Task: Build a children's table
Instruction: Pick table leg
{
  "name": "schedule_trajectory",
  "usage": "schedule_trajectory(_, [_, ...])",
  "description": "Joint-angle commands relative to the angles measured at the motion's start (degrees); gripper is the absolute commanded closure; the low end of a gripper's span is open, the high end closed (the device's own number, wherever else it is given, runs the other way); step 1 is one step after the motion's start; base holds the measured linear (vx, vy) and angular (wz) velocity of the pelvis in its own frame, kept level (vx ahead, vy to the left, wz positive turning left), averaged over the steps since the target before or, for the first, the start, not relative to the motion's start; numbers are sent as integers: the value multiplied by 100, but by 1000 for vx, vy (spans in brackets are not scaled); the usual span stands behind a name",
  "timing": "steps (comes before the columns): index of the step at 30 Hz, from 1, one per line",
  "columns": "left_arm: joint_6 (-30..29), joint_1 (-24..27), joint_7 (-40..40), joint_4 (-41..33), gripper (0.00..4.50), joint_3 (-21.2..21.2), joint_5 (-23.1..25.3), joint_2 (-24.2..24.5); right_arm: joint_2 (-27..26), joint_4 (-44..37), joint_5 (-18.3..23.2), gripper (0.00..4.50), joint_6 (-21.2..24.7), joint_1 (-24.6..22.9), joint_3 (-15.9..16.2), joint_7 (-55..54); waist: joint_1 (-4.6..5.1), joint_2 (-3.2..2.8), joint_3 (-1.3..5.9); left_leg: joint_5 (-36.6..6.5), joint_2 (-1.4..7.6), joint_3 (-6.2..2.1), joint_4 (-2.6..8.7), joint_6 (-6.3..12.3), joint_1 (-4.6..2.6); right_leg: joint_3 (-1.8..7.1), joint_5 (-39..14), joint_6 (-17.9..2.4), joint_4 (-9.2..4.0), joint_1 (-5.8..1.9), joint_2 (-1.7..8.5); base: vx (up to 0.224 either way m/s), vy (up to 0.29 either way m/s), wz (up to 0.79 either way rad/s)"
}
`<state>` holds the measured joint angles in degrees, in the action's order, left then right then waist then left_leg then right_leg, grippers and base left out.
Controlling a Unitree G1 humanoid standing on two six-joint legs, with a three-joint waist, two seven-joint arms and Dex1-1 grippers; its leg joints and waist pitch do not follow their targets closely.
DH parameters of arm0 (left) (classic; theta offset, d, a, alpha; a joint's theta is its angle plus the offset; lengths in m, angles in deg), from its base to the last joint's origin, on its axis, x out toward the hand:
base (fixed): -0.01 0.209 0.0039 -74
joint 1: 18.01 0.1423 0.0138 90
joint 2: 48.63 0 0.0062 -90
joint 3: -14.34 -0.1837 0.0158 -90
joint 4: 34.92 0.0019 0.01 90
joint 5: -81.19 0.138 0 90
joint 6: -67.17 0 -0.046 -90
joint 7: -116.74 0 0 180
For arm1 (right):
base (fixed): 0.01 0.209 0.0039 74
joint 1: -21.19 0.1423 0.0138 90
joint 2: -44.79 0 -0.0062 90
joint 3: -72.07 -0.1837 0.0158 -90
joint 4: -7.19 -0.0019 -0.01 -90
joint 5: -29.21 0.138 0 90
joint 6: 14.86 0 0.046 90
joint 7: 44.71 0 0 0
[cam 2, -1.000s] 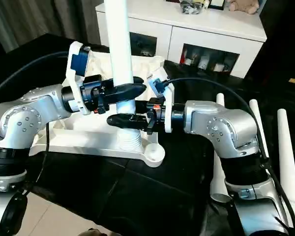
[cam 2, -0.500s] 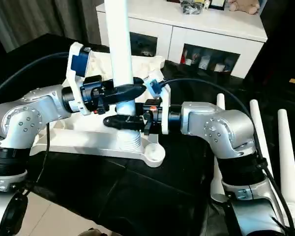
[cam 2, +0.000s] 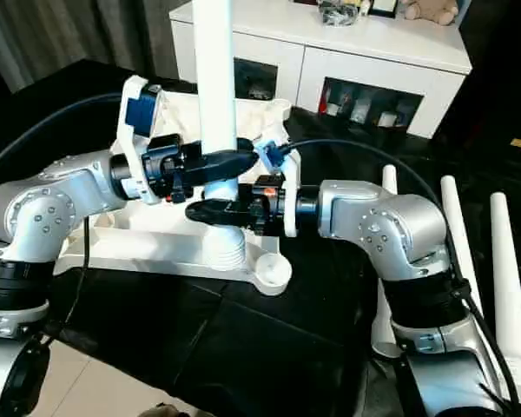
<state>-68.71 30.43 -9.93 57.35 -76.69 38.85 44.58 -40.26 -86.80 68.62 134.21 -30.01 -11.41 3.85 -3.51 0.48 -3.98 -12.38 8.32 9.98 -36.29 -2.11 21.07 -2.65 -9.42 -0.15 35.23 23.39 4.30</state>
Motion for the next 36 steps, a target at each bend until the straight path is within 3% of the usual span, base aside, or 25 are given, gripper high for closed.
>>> schedule_trajectory(1, [-58, -219, -90, 22, 261, 9, 48, -2, -32, -97, 75, 255, -20, 14, -42, 8, -16, -119, 447, -780, 400, -157, 495, -254, -74, 264, -770, -1578, -300, -339, 402, 0, 0, 0])
schedule_trajectory(4, [-427, -255, -59, -7, 191, 100, -229, 19, -12, -95, 73, 256, -40, 15, -84, -4, -10, -114, 444, -818, 392, -152, 493, -279, -78, 262, -763, -1600, -291, -337, 391, 0, 0, 0])
schedule_trajectory(7, [-622, -267, -72, -58, 188, 211, -401, 65, 23, -83, 62, 258, -70, 11, -165, -37, -13, -114, 446, -847, 388, -153, 489, -273, -80, 260, -775, -1625, -299, -340, 392, 0, 0, 0])
schedule_trajectory(8, [-650, -268, -70, -35, 164, 253, -444, 67, 45, -91, 70, 261, -74, -9, -236, -67, -8, -141, 441, -844, 387, -154, 492, -256, -68, 261, -779, -1615, -311, -342, 389, 0, 0, 0])
schedule_trajectory(11, [-726, -252, -10, -64, 133, 336, -598, 73, 105, -135, 80, 262, -66, -71, -330, -101, -19, -135, 443, -788, 384, -151, 485, -224, -62, 265, -781, -1627, -305, -348, 396, 0, 0, 0])
schedule_trajectory(12, [-765, -262, -19, -64, 133, 380, -645, 75, 166, -188, 94, 262, -50, -124, -378, -95, -27, -173, 449, -795, 385, -157, 482, -234, -69, 261, -789, -1627, -299, -344, 396, 0, 0, 0])
schedule_trajectory(13, [-828, -276, -29, -63, 107, 439, -718, 67, 238, -234, 104, 262, -37, -184, -430, -86, -23, -162, 446, -813, 385, -150, 484, -234, -75, 258, -779, -1610, -310, -347, 382, 0, 0, 0])
schedule_trajectory(17, [-1031, -326, -41, -74, 94, 568, -937, 49, 408, -219, 72, 262, -69, -289, -544, -112, -29, -191, 447, -816, 374, -148, 475, -200, -63, 258, -824, -1627, -318, -353, 386, 0, 0, 0])
schedule_trajectory(20, [-978, -318, -111, -70, 54, 619, -911, 35, 559, -180, 28, 263, -130, -382, -680, -128, -33, -180, 440, -796, 369, -149, 471, -133, -51, 263, -990, -1587, -342, -363, 393, 0, 0, 0])
schedule_trajectory(21, [-809, -289, -188, -42, 47, 654, -804, 27, 626, -186, -4, 263, -159, -429, -746, -143, -33, -173, 440, -785, 372, -146, 471, -122, -49, 266, -1025, -1575, -349, -365, 398, 0, 0, 0])
schedule_trajectory(22, [-200, -155, -473, -17, 47, 711, -318, 66, 756, -183, -108, 263, -256, -523, -933, -275, -38, -156, 441, -756, 377, -151, 472, -111, -42, 265, -1103, -1538, -368, -370, 398, 0, 0, 0])
schedule_trajectory(24, [-52, -109, -675, 26, 22, 759, -140, 86, 810, -228, -189, 263, -354, -577, -978, -340, -34, -164, 444, -749, 373, -150, 467, -107, -38, 262, -1150, -1464, -367, -370, 388, 0, 0, 0])
schedule_trajectory(25, [304, 40, -1201, 103, 14, 912, 265, 112, 880, -341, -494, 263, -599, -684, -1028, -638, -41, -88, 444, -684, 404, -160, 474, -90, -25, 261, -1177, -1387, -376, -373, 401, 0, 0, 0])
schedule_trajectory(26, [494, 135, -1503, 124, 12, 1007, 479, 121, 912, -419, -680, 263, -731, -745, -1049, -829, -15, -100, 432, -679, 397, -166, 478, -110, -10, 256, -1309, -1274, -379, -380, 399, 0, 0, 0])
schedule_trajectory(27, [741, 267, -1960, 139, 12, 1107, 805, 134, 866, -448, -917, 263, -911, -791, -1109, -1152, 8, -29, 442, -645, 391, -152, 471, -97, -7, 258, -1341, -1227, -384, -387, 398, 0, 0, 0])
schedule_trajectory(28, [972, 433, -2356, 112, 12, 1100, 1198, 208, 725, -462, -1068, 263, -1042, -826, -1222, -1505, 38, -34, 435, -586, 377, -151, 469, -85, -1, 256, -1441, -1142, -397, -364, 384, 0, 0, 0])
schedule_trajectory(29, [1360, 707, -2813, -14, 12, 1123, 1664, 220, 517, -517, -1328, 263, -1412, -927, -1278, -1916, 63, -4, 442, -567, 366, -139, 464, -55, -6, 254, -1559, -1070, -407, -350, 381, 0, 0, 0])
schedule_trajectory(30, [1746, 1121, -3308, -230, 12, 1088, 2239, 281, 293, -656, -1726, 263, -1954, -1130, -1247, -2375, 45, -20, 456, -490, 424, -169, 468, -55, 6, 258, -1507, -1023, -391, -330, 424, 0, 0, 0])
schedule_trajectory(31, [1943, 1353, -3510, -356, 12, 1050, 2512, 307, 205, -754, -1929, 263, -2252, -1267, -1198, -2571, 117, 6, 443, -438, 383, -149, 483, -70, 47, 240, -1547, -856, -397, -344, 384, 0, 0, 0])
schedule_trajectory(32, [2165, 1724, -3808, -608, 12, 939, 2916, 296, 109, -975, -2157, 263, -2360, -1536, -1059, -2828, 101, -31, 470, -391, 417, -156, 474, -45, -9, 253, -1455, -809, -406, -308, 384, 0, 0, 0])
schedule_trajectory(34, [2327, 2191, -4160, -949, 12, 830, 3305, 180, -62, -1287, -2272, 263, -2207, -1912, -924, -3122, 100, -62, 481, -239, 409, -148, 478, 61, -24, 249, -987, -920, -357, -297, 350, 0, 0, 0])
schedule_trajectory(35, [2275, 2587, -4553, -1308, 12, 970, 3340, -250, -434, -1544, -2222, 263, -2128, -2294, -935, -3416, 87, -110, 488, -160, 417, -154, 476, 142, -30, 245, -669, -1068, -336, -284, 345, 0, 0, 0])
schedule_trajectory(36, [2331, 2669, -4641, -1372, 12, 973, 3385, -325, -522, -1597, -2214, 263, -2152, -2375, -939, -3490, 84, -103, 498, -86, 449, -151, 470, 183, -32, 256, -432, -1153, -319, -291, 357, 0, 0, 0])
